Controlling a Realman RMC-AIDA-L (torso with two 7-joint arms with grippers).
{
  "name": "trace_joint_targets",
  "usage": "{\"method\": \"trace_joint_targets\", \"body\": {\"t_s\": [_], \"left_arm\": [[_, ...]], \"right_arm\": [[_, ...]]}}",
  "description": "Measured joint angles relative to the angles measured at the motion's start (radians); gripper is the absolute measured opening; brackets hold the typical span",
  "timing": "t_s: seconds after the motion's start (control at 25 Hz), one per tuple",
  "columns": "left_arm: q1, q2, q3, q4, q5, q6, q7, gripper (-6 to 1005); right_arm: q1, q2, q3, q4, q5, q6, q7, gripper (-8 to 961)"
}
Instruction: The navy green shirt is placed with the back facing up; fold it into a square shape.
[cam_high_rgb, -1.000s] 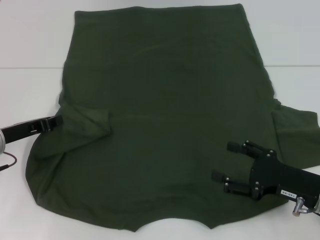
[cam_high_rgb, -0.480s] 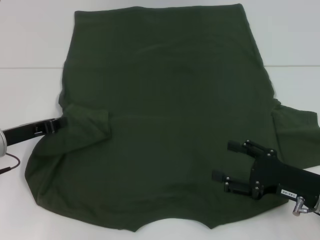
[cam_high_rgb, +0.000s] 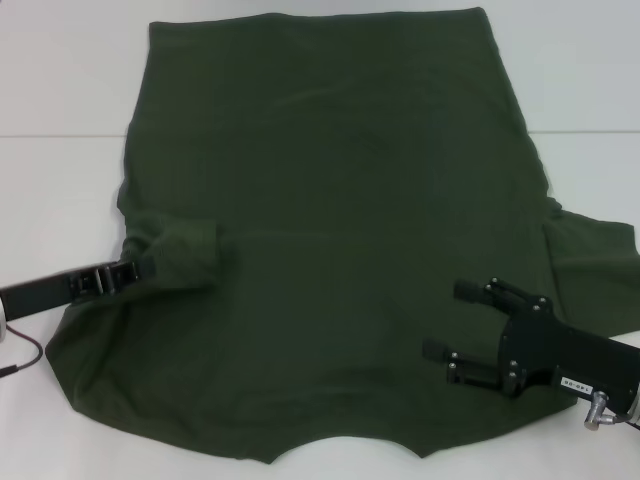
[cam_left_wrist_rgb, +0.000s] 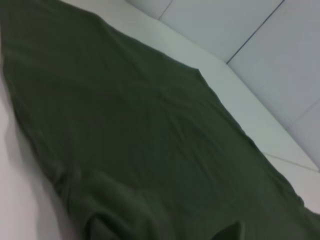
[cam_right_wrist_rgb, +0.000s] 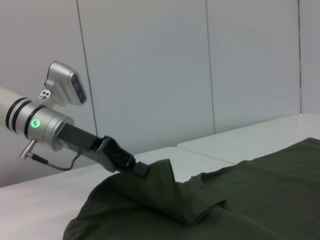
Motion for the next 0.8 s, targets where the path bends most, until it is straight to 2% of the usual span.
{"method": "trace_joint_targets", "body": {"t_s": [0.2, 0.6, 0.68, 0.8], "left_arm": [[0.027, -0.007, 0.007, 0.005, 0.005, 0.011, 0.011, 4], [0.034, -0.028, 0.021, -0.008, 0.006, 0.015, 0.071, 3], [0.034, -0.028, 0.038, -0.013, 0.006, 0.033, 0.088, 164], [0.035, -0.029, 0.079, -0.01, 0.006, 0.061, 0.105, 235]], "right_arm": [[0.006, 0.0, 0.0, -0.001, 0.0, -0.004, 0.001, 862], [0.015, 0.0, 0.0, -0.005, 0.001, -0.003, 0.003, 861], [0.015, -0.001, 0.0, -0.005, 0.002, -0.002, 0.003, 860], [0.015, -0.001, 0.001, -0.004, 0.017, 0.003, -0.001, 860]]}}
